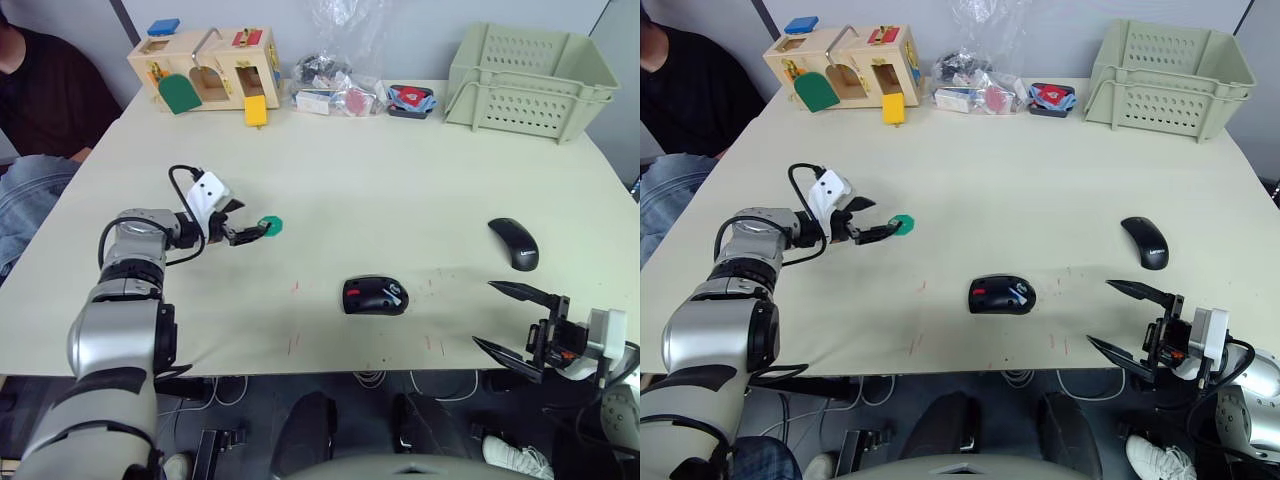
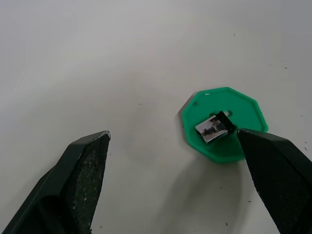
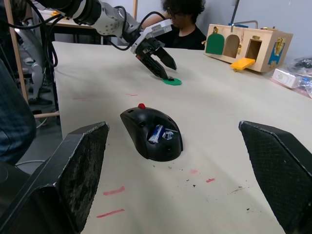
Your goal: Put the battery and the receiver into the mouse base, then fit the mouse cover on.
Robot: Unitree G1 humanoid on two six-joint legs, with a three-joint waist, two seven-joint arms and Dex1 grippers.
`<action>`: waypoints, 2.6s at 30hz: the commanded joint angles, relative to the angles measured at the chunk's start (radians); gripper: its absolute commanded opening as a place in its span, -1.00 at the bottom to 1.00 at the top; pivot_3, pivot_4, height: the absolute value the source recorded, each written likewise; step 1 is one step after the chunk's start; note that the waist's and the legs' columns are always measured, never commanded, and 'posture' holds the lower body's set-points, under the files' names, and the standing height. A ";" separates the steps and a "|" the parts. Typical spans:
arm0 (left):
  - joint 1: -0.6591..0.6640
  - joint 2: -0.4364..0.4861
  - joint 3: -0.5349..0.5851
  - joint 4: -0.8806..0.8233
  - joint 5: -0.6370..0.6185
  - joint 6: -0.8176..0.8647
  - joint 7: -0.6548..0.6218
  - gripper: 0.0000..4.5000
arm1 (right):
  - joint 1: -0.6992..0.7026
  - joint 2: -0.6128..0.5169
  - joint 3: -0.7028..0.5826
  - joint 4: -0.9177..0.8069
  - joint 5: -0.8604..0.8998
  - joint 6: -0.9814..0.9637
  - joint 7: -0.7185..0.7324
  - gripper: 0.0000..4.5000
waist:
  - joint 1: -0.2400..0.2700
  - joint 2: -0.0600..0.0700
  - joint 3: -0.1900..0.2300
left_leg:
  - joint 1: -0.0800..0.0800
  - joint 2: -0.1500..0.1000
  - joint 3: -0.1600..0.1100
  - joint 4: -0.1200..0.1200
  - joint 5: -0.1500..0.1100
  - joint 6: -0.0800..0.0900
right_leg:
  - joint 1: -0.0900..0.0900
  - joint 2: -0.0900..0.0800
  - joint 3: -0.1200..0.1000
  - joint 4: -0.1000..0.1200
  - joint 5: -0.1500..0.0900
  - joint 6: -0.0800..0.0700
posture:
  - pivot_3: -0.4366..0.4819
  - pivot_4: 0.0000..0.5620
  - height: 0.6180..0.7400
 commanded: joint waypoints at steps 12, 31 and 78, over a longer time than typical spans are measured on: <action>-0.021 0.012 0.006 0.010 0.005 -0.002 0.045 0.97 | 0.002 -0.007 -0.014 -0.004 0.006 -0.021 0.016 1.00 | 0.000 0.000 0.000 | 0.000 0.000 0.000 0.000 0.000 0.000 | 0.000 0.000 0.000 0.000 0.000 0.000 | -0.05 -0.47 1.00; -0.038 -0.025 0.010 0.014 0.000 0.016 0.088 0.97 | 0.009 -0.003 -0.008 0.003 0.000 -0.040 0.014 1.00 | 0.000 0.000 0.000 | 0.000 0.000 0.000 0.000 0.000 0.000 | 0.000 0.000 0.000 0.000 0.000 0.000 | -0.05 -0.47 1.00; -0.041 -0.024 0.092 0.007 -0.079 0.130 -0.050 -0.20 | 0.007 0.012 0.013 0.046 -0.014 -0.083 0.028 1.00 | 0.000 0.000 0.000 | 0.000 0.000 0.000 0.000 0.000 0.000 | 0.000 0.000 0.000 0.000 0.000 0.000 | -0.05 -0.47 1.00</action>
